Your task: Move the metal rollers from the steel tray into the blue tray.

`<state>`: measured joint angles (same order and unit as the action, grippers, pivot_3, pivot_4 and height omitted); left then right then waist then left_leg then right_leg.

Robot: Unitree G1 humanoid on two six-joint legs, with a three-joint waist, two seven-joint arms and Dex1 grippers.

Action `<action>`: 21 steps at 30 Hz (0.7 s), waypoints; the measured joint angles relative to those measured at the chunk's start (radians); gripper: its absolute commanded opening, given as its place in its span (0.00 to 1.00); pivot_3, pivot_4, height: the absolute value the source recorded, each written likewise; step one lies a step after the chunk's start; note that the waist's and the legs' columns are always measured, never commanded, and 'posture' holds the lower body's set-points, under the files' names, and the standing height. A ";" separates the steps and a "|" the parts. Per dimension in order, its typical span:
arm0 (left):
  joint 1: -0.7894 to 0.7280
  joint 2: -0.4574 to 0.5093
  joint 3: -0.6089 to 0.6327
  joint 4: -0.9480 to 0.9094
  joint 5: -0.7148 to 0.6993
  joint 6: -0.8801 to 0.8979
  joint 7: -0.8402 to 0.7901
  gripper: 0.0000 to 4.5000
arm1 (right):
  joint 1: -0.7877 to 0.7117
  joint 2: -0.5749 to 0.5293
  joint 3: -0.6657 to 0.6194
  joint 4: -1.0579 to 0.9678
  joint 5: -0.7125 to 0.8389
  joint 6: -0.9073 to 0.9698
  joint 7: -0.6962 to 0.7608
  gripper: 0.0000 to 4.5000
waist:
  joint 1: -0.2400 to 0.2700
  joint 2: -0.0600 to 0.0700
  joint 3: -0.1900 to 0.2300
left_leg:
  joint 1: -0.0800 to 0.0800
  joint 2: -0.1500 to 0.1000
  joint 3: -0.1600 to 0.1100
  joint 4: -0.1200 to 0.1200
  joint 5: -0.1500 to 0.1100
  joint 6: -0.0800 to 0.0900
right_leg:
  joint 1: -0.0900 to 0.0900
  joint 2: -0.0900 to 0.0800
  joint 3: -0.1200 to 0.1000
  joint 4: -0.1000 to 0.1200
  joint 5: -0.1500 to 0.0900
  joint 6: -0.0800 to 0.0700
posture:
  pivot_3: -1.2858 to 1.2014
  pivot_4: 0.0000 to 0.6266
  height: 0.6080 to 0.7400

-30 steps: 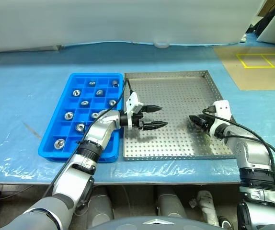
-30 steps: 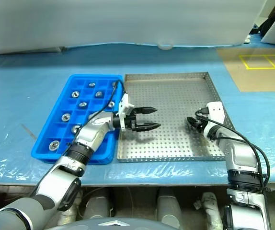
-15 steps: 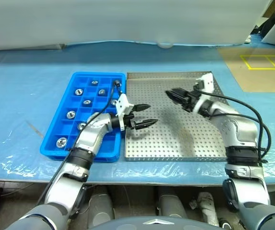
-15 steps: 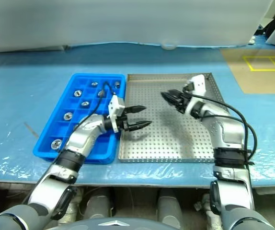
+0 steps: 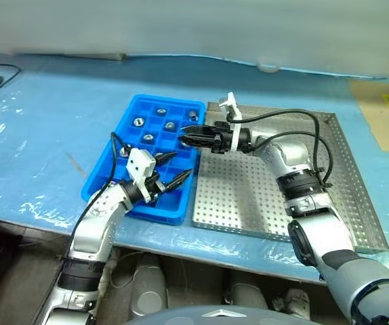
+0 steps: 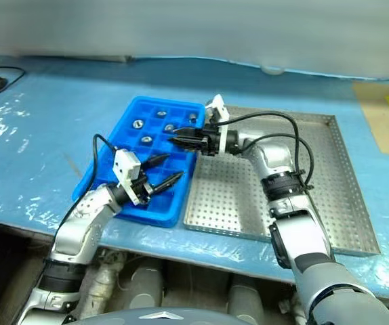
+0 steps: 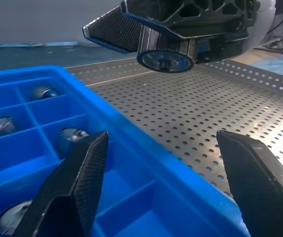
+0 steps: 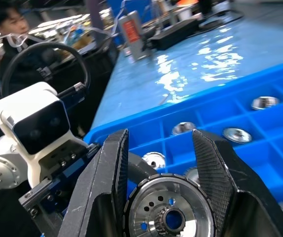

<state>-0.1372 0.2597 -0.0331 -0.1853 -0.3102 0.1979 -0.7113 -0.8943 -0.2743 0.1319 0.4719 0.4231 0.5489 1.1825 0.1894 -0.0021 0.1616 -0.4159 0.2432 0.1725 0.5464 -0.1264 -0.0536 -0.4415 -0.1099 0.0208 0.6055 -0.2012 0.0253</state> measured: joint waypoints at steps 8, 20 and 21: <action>0.073 0.001 0.002 -0.070 -0.002 0.019 0.073 0.82 | -0.003 0.001 0.086 0.076 -0.075 -0.039 0.127 0.37 | 0.071 0.000 0.000 | -0.003 0.001 -0.004 0.000 0.001 -0.001 | -0.002 0.000 -0.003 0.001 -0.001 0.000 | 0.74 0.24 1.00; 0.098 0.090 0.020 -0.099 -0.030 0.052 0.056 0.82 | 0.070 0.024 0.162 0.022 -0.193 -0.109 0.087 0.45 | 0.103 0.000 0.000 | 0.001 0.000 -0.008 -0.001 0.002 -0.004 | 0.002 0.001 -0.004 0.003 -0.001 0.000 | 0.72 0.24 1.00; 0.097 0.091 0.020 -0.099 -0.033 0.054 0.052 0.82 | 0.076 0.026 0.158 0.013 -0.192 -0.105 0.085 0.53 | 0.104 0.000 0.000 | 0.001 0.000 -0.008 -0.001 0.002 -0.004 | 0.002 0.001 -0.004 0.003 -0.001 0.000 | 0.72 0.24 1.00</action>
<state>-0.0404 0.3506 -0.0136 -0.2842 -0.3432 0.2519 -0.6589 -0.8181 -0.2478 0.2897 0.4847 0.2308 0.4443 1.2675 0.2936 -0.0016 0.1612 -0.4152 0.2431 0.1644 0.5457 -0.1241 -0.0576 -0.4395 -0.1088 0.0172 0.6081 -0.2022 0.0252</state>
